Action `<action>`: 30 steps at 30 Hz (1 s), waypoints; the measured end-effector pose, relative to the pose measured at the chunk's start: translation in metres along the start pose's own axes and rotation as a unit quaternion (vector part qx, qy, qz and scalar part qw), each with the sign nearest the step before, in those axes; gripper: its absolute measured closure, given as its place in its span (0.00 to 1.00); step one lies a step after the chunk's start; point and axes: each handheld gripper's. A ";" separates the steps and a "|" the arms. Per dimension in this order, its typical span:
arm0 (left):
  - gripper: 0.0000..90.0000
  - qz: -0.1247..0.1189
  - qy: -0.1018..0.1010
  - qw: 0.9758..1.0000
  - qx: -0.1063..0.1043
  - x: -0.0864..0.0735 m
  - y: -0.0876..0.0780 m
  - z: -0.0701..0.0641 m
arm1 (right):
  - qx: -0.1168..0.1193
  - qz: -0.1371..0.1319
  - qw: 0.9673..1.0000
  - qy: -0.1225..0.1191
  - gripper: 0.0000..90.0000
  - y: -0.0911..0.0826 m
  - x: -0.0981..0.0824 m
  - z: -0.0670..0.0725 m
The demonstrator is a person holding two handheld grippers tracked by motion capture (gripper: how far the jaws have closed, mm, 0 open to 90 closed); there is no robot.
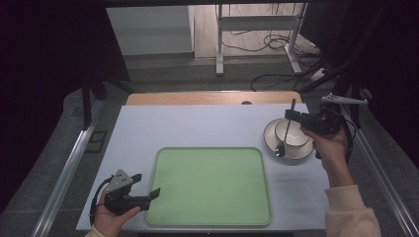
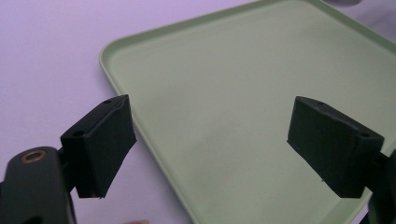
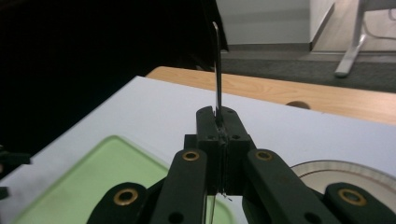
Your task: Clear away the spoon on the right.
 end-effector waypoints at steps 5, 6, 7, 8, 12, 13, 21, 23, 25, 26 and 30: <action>0.16 0.001 0.002 1.000 0.001 0.000 0.000 -0.002 | 0.000 -0.001 1.000 0.002 0.98 -0.005 -0.006 0.004; 0.16 0.000 0.002 1.000 0.001 0.000 0.000 -0.002 | 0.000 -0.002 1.000 0.003 0.98 -0.007 -0.008 0.005; 0.16 0.000 0.002 1.000 0.001 0.000 0.000 -0.002 | 0.005 -0.005 1.000 0.006 0.98 -0.008 -0.010 0.005; 0.16 0.000 0.003 1.000 0.001 0.000 0.000 -0.002 | 0.011 -0.011 1.000 0.010 0.98 -0.011 -0.013 0.007; 0.16 -0.001 0.004 1.000 0.003 0.000 0.000 -0.002 | 0.017 -0.013 1.000 0.011 0.98 -0.013 -0.014 0.010; 0.16 -0.001 0.004 1.000 0.002 0.001 0.000 -0.003 | 0.017 -0.013 1.000 0.011 0.98 -0.013 -0.014 0.010; 0.16 -0.002 0.004 1.000 0.004 0.001 -0.001 -0.002 | 0.047 -0.016 0.999 0.007 0.98 -0.012 -0.014 0.030; 0.16 -0.002 0.004 1.000 0.004 0.001 -0.001 -0.003 | 0.053 -0.016 0.998 0.002 0.98 -0.012 -0.014 0.035; 0.16 -0.002 0.004 1.000 0.004 0.000 0.000 -0.003 | 0.057 -0.016 0.998 0.000 0.98 -0.012 -0.014 0.038; 0.16 -0.001 0.005 1.000 0.003 0.000 0.000 -0.003 | 0.061 -0.015 0.998 -0.001 0.98 -0.012 -0.014 0.041; 0.16 0.000 0.007 1.000 0.002 0.000 0.000 -0.003 | 0.069 -0.009 0.997 -0.015 0.98 -0.015 -0.015 0.054</action>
Point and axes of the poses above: each handheld gripper's, and its own axes: y roughly forward along the jaws, x roughly out of its top, z roughly to its left, and after that the axes turned 7 degrees about -y, right-handed
